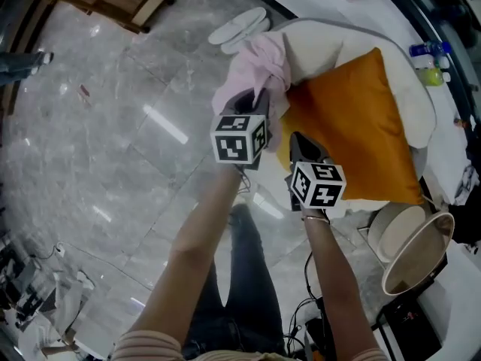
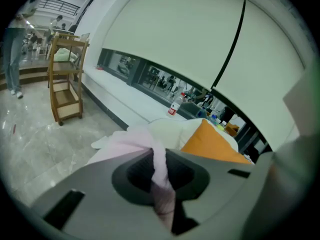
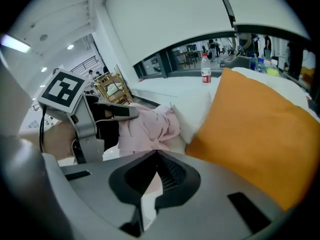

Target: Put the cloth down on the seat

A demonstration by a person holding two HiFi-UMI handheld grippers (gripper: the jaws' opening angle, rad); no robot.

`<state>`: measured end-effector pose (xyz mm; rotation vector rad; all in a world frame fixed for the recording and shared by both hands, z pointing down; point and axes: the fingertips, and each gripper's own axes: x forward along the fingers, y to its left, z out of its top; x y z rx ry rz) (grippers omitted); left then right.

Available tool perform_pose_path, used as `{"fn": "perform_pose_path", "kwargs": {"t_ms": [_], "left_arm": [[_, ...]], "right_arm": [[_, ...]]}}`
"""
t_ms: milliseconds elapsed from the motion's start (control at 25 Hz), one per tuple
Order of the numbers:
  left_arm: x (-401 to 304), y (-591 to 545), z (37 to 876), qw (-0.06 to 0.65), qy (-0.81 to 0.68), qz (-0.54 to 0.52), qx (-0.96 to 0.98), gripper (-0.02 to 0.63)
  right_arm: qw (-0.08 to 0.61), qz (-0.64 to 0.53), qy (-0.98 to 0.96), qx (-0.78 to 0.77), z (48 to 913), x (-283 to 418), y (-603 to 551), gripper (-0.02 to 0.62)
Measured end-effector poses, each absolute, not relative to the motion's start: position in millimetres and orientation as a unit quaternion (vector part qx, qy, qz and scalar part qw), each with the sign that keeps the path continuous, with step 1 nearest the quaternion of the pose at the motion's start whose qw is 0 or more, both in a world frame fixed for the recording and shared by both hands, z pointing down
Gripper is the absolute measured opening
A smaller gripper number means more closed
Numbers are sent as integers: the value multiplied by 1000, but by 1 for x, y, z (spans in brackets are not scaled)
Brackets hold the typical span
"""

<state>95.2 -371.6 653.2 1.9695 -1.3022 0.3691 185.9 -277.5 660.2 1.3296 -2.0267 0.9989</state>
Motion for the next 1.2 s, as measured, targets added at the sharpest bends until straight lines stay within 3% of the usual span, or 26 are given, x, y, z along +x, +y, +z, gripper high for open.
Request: {"fn": "perform_pose_path", "kwargs": {"t_ms": [1200], "left_arm": [[151,-310,782,408,-417,306,752,54]], "right_arm": [[285,394,-718,498,714,206,-262,8]]}}
